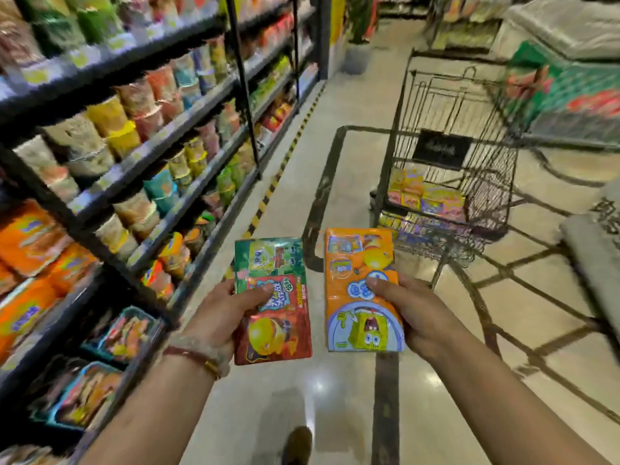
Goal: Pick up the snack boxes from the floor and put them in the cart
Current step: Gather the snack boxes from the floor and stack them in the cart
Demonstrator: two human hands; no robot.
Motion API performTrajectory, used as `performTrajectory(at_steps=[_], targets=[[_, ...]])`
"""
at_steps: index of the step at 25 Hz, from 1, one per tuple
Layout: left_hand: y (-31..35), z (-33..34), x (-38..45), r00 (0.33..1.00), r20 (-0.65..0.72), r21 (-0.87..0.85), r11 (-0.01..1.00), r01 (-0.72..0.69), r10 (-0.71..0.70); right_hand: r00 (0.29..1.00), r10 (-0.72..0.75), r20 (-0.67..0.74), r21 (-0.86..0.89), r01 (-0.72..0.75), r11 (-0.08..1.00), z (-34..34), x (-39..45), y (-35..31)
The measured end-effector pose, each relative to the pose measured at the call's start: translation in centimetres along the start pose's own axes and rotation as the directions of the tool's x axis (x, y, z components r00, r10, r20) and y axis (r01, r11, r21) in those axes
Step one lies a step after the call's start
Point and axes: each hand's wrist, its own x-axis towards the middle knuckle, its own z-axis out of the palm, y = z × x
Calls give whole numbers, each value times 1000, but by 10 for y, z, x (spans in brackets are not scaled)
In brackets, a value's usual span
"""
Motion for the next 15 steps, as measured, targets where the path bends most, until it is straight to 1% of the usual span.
performTrajectory(at_steps=[5, 7, 11, 15], targets=[[41, 49, 86, 985, 161, 150, 988, 34, -59, 984, -30, -175, 127, 53, 991, -24, 45, -28], [49, 71, 113, 977, 202, 211, 977, 26, -70, 971, -38, -234, 161, 77, 984, -39, 57, -34], [53, 123, 155, 954, 262, 302, 951, 61, -145, 949, -42, -314, 230, 119, 966, -79, 77, -54], [53, 192, 205, 937, 305, 332, 941, 61, -169, 930, -51, -363, 274, 159, 948, -129, 112, -82]])
